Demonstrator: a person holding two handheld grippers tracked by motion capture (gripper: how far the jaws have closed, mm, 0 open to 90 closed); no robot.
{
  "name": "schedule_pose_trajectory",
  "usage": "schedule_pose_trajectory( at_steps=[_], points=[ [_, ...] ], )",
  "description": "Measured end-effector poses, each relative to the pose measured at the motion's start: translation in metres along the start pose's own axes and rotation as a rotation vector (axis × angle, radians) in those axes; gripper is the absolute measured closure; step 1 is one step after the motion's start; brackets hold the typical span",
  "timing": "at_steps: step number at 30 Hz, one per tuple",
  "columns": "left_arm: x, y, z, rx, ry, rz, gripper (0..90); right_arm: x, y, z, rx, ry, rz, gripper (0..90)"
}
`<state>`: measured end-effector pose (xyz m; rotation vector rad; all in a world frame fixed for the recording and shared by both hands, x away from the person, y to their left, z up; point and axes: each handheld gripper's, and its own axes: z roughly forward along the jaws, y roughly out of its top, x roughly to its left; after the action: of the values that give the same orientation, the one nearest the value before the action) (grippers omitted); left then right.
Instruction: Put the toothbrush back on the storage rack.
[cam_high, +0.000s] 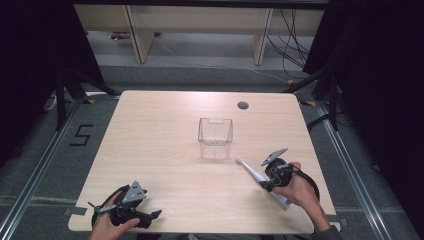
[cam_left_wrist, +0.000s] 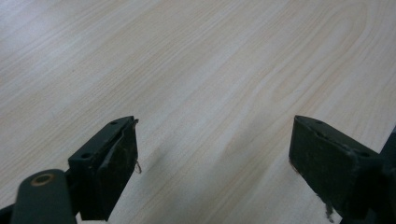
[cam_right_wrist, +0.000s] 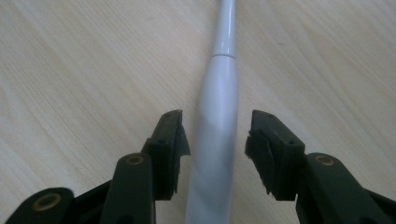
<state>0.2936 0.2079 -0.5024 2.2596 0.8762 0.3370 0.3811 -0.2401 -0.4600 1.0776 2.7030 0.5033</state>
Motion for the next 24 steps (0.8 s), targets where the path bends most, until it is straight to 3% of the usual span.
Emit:
schedule_pose_trajectory(
  at_steps=[4, 6, 10, 13, 24],
  points=[
    [0.000, 0.000, 0.000, -0.002, -0.001, 0.003, 15.1, -0.002, 0.006, 0.006, 0.047, 0.008, -0.024, 56.8],
    [0.000, 0.000, 0.000, -0.003, 0.001, 0.005, 15.1, -0.002, 0.009, 0.009, 0.083, 0.025, 0.003, 58.1],
    [0.000, 0.000, 0.000, -0.008, -0.002, -0.005, 15.1, -0.005, 0.014, 0.013, 0.106, 0.015, -0.030, 59.1],
    [0.000, 0.000, 0.000, -0.004, -0.002, -0.001, 15.1, -0.004, 0.017, 0.015, 0.132, 0.033, -0.013, 60.2],
    [0.000, 0.000, 0.000, -0.005, -0.007, -0.001, 15.1, -0.010, 0.026, 0.026, 0.202, 0.065, -0.042, 64.2]
  ],
)
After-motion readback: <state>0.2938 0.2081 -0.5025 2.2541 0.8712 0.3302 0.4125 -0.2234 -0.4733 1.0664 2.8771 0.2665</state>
